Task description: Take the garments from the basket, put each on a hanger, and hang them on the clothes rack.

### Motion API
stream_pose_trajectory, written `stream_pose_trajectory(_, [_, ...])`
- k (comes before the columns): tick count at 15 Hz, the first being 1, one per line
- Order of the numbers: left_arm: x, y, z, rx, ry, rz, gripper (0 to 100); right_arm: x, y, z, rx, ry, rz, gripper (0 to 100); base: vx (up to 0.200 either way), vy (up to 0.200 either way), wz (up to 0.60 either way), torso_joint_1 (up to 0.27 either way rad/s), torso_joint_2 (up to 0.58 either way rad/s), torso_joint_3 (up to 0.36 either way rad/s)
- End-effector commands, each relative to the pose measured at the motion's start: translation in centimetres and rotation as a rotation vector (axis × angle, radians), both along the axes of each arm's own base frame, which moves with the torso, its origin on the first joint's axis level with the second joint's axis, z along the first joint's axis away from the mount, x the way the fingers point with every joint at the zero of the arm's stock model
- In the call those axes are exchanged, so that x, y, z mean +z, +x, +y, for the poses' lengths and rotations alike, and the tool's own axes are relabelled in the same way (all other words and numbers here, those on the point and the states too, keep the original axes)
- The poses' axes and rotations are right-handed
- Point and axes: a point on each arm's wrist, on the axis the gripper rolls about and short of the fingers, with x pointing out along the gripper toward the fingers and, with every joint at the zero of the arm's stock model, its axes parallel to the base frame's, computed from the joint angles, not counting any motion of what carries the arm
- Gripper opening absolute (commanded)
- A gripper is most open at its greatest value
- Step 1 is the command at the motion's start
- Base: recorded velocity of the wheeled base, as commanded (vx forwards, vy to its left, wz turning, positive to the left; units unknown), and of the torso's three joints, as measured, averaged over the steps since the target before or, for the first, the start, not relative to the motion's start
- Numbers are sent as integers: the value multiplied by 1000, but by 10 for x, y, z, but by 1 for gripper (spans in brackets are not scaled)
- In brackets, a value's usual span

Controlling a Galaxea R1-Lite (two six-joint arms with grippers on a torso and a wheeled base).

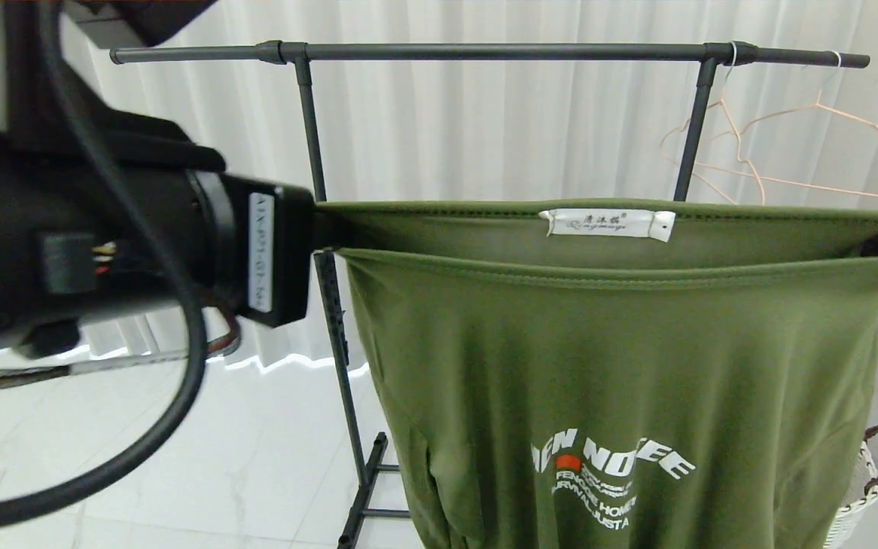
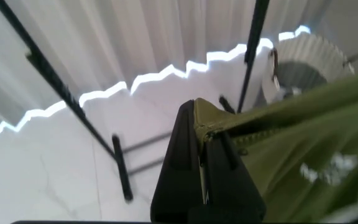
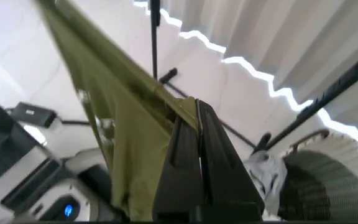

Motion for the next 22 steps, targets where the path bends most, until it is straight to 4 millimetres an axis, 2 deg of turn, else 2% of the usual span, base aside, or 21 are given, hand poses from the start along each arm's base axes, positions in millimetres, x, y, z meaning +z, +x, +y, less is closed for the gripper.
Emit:
stream_pose_trajectory(1, [12,-37,29,-55,-54,20,0,-1,25,21,4,1,-6,0,0,0,0,0,0,0])
stream_pose_trajectory(4, [13,-60,44,-116,-87,68,0,5,42,40,24,18,-25,0,0,0,0,0,0,0])
stream_pose_trajectory(7, [18,-82,44,-276,-114,61,0,10,50,54,48,23,-30,0,0,0,0,0,0,0])
stream_pose_trajectory(9, [24,-89,44,-335,-134,53,0,12,52,58,56,24,-33,0,0,0,0,0,0,0])
stream_pose_trajectory(13, [26,-91,43,-345,-136,47,0,13,49,55,52,26,-38,0,0,0,0,0,0,0])
stream_pose_trajectory(15, [25,-87,37,-323,-100,32,0,15,45,50,47,32,-46,0,0,0,0,0,0,0])
stream_pose_trajectory(18, [25,-55,20,-140,9,-15,0,17,32,35,32,17,-31,0,0,0,0,0,0,0])
stream_pose_trajectory(20, [24,-43,12,-84,28,-11,0,15,27,30,-11,-8,-32,0,0,0,0,0,0,0])
stream_pose_trajectory(22, [14,-32,2,3,90,-10,0,5,23,26,-82,-57,-24,0,0,0,0,0,0,0])
